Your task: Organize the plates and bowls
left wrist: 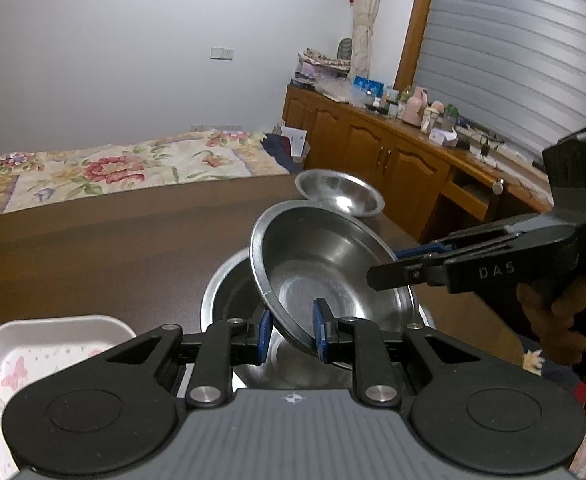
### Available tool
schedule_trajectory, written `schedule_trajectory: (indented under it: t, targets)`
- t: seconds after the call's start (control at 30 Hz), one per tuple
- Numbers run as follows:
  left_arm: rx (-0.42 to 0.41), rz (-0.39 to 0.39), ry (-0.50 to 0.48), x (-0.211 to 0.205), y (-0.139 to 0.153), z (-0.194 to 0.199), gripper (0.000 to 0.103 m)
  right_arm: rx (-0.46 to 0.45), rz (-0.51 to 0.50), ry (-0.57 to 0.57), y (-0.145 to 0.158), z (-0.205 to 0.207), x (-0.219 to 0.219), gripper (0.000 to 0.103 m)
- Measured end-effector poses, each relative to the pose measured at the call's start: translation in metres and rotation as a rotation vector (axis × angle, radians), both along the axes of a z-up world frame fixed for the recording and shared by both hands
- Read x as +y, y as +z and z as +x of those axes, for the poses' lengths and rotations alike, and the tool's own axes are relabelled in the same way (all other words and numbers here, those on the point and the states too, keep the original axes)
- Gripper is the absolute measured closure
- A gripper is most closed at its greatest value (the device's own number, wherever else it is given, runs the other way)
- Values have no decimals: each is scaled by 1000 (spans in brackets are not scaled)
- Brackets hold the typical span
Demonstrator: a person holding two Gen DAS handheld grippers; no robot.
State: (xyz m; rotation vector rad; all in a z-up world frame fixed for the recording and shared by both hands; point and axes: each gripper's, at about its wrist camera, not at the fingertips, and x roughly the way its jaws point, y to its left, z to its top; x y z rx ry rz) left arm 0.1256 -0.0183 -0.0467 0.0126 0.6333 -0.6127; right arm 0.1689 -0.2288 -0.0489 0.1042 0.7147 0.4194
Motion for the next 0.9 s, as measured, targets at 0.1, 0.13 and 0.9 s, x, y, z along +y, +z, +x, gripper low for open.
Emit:
schedule_trajectory:
  t: [0.1, 0.13, 0.9]
  targets:
    - [1, 16, -9, -2, -8, 0, 80, 2, -24, -4, -7, -1, 4, 70]
    - [-5, 29, -9, -2, -9, 0, 80, 0, -31, -5, -8, -1, 5, 70]
    - [-191, 334, 12, -30, -34, -5, 80, -114, -273, 47, -20, -7, 33, 71]
